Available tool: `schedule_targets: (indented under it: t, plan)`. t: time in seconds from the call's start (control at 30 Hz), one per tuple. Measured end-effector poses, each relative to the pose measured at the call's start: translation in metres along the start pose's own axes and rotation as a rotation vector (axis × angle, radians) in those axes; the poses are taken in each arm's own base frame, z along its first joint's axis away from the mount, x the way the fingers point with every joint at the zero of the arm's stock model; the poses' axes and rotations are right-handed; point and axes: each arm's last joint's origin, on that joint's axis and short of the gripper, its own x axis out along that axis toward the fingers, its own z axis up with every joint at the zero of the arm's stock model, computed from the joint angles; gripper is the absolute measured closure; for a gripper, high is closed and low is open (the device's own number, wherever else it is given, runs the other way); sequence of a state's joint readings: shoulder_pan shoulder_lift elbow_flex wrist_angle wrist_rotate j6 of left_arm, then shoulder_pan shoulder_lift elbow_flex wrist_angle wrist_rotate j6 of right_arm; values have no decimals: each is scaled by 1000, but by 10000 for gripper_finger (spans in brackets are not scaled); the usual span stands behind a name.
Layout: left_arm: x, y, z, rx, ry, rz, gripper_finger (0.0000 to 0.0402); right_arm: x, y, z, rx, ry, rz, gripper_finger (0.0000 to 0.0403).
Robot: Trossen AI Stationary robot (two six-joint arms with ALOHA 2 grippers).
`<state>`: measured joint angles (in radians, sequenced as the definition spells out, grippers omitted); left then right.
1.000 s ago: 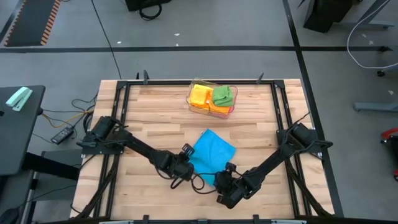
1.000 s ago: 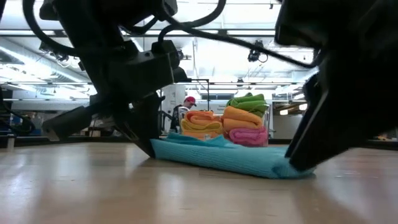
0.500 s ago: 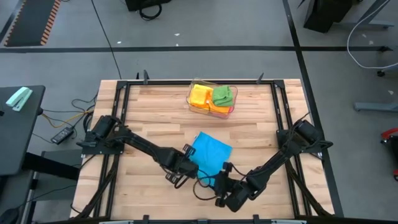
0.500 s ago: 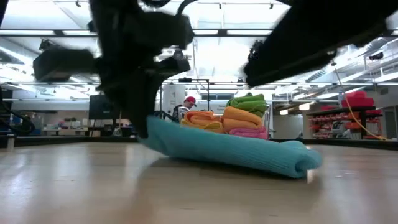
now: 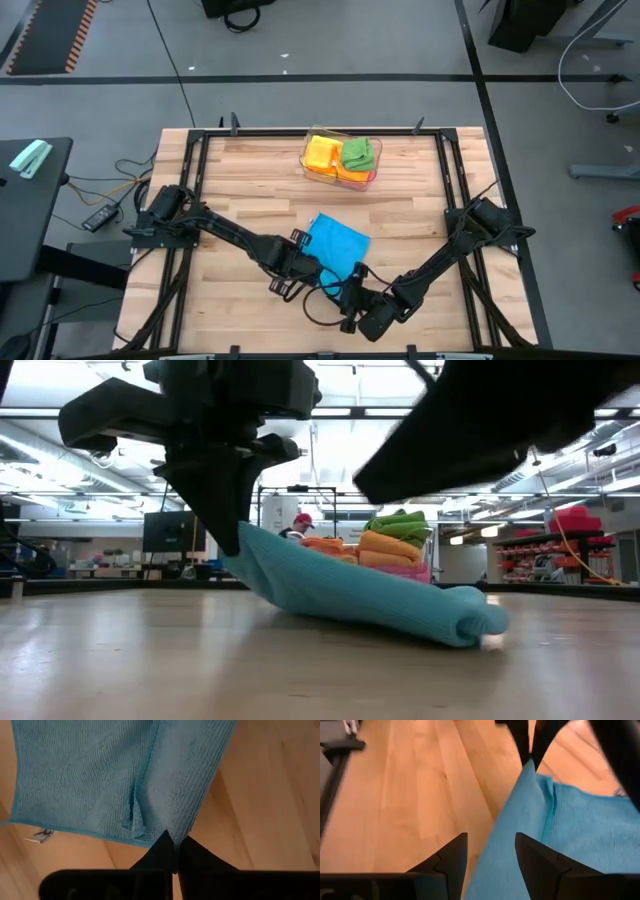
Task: Fold microfiber towels
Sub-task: Fold the blue microfiber cloth
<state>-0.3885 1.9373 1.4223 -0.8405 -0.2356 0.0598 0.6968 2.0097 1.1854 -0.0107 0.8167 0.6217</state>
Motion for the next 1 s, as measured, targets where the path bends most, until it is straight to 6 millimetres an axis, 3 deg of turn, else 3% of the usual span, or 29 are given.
schedule_targets:
  t: [0.2, 0.37, 0.63, 1.0]
  plan:
    - [0, 0, 0, -23, 2, 0, 363, 17, 5, -19, 5, -11, -18, 229]
    - [-3, 3, -1, -38, -3, -51, 386, 17, 6, -18, 1, -12, -11, 226]
    - [-28, 26, -4, -123, -81, -91, 370, 12, 11, 7, -139, 34, -52, 182]
    - [-31, 28, -4, -202, -97, -99, 382, 23, 2, 18, -3, 23, -84, 153]
